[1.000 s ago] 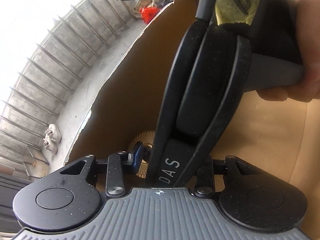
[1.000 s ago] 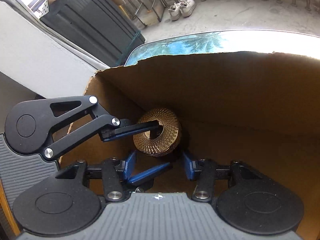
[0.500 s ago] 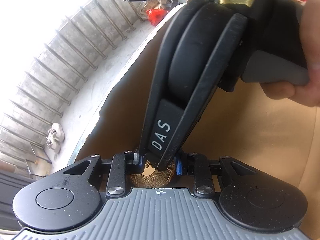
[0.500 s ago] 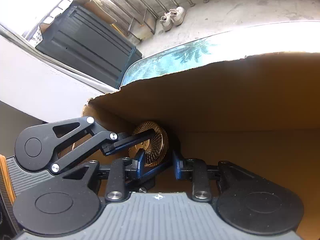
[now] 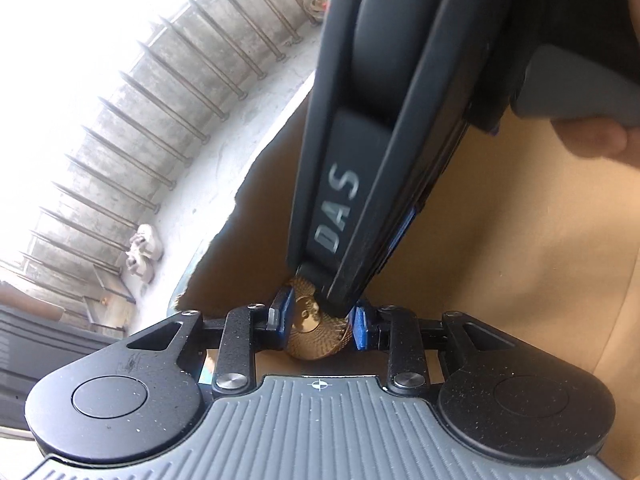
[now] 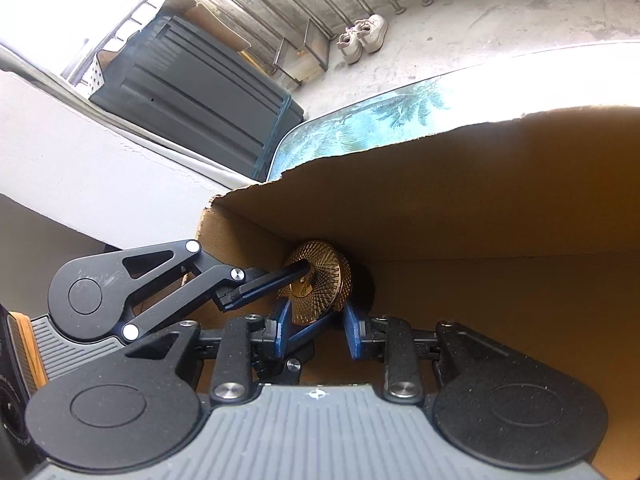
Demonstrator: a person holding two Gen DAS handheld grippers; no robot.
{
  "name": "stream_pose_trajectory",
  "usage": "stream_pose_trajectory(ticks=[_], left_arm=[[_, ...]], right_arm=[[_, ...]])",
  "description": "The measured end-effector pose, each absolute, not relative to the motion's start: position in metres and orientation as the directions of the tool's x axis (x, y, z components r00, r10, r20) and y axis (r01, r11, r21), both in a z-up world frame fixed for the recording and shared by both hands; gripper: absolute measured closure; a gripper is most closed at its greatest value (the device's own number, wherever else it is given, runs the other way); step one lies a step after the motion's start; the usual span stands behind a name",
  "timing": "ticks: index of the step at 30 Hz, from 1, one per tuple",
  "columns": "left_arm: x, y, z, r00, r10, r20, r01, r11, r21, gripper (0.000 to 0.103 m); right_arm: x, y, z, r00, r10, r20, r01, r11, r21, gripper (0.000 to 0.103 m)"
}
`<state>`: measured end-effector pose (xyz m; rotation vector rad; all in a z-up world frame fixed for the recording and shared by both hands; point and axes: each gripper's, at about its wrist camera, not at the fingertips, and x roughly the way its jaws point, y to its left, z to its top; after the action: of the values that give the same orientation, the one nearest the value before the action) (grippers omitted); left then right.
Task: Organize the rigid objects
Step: 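Carry the gold-lidded jar into the cardboard box and open the right tool, then grasp the white pill bottle with the right tool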
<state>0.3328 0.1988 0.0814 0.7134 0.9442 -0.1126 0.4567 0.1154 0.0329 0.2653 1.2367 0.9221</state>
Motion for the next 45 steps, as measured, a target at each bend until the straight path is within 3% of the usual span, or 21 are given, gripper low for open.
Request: stream_pose_trajectory(ticks=[3,6,9,10,11,14,16,18,20,25,27,29,34,38,45], left_arm=[[0.294,0.194,0.119,0.673,0.216,-0.707,0.307,0.788,0.533,0.071],[0.241,0.19,0.165,0.756,0.136,-0.64,0.242,0.85,0.467,0.066],[0.188,0.185,0.196,0.819,0.04,-0.573,0.197,0.917,0.346,0.045],[0.171,0.183,0.202,0.842,0.012,-0.539,0.183,0.934,0.308,0.031],[0.152,0.166,0.198,0.862,-0.002,-0.507,0.169,0.944,0.283,0.029],[0.134,0.167,0.18,0.893,-0.061,-0.446,0.151,0.974,0.169,0.029],[0.126,0.16,0.152,0.895,-0.119,-0.431,0.152,0.987,0.043,0.03],[0.127,0.15,0.146,0.89,-0.137,-0.435,0.15,0.989,-0.004,0.03],[0.126,0.142,0.112,0.872,-0.132,-0.471,0.15,0.989,0.002,0.03],[0.121,0.151,0.061,0.883,-0.084,-0.461,0.103,0.995,0.015,0.03],[0.117,0.156,0.057,0.875,-0.088,-0.476,0.084,0.996,-0.03,0.035],[0.118,0.162,0.044,0.861,-0.082,-0.501,0.051,0.996,-0.076,0.049],[0.112,0.169,0.042,0.852,-0.08,-0.518,0.048,0.996,-0.076,0.05],[0.1,0.169,0.042,0.837,-0.086,-0.54,0.067,0.996,-0.055,0.05],[0.082,0.161,0.037,0.823,-0.104,-0.558,0.105,0.994,-0.031,0.05]], right_arm=[[0.44,0.089,0.066,0.085,0.746,-0.66,-0.508,0.602,0.616,0.072],[0.409,0.048,0.109,0.2,0.776,-0.598,-0.586,0.584,0.562,0.071],[0.376,0.018,0.134,0.244,0.764,-0.597,-0.646,0.587,0.487,0.069],[0.367,0.012,0.138,0.256,0.759,-0.599,-0.659,0.59,0.466,0.067],[0.355,0.007,0.142,0.281,0.75,-0.598,-0.672,0.599,0.435,0.063],[0.304,-0.004,0.146,0.419,0.691,-0.589,-0.722,0.647,0.244,0.058],[0.286,-0.012,0.141,0.407,0.705,-0.581,-0.722,0.638,0.268,0.056],[0.274,-0.016,0.133,0.352,0.729,-0.587,-0.729,0.607,0.316,0.053],[0.261,-0.017,0.129,0.369,0.71,-0.6,-0.739,0.615,0.275,0.052],[0.242,-0.008,0.121,0.345,0.7,-0.626,-0.771,0.591,0.237,0.046],[0.237,-0.008,0.119,0.322,0.707,-0.629,-0.772,0.581,0.258,0.043],[0.234,-0.004,0.117,0.319,0.703,-0.636,-0.772,0.582,0.255,0.042],[0.225,0.002,0.113,0.302,0.693,-0.655,-0.791,0.565,0.233,0.041],[0.216,0.011,0.111,0.273,0.693,-0.667,-0.815,0.535,0.222,0.032],[0.197,0.035,0.095,0.226,0.678,-0.7,-0.86,0.476,0.183,0.03]])
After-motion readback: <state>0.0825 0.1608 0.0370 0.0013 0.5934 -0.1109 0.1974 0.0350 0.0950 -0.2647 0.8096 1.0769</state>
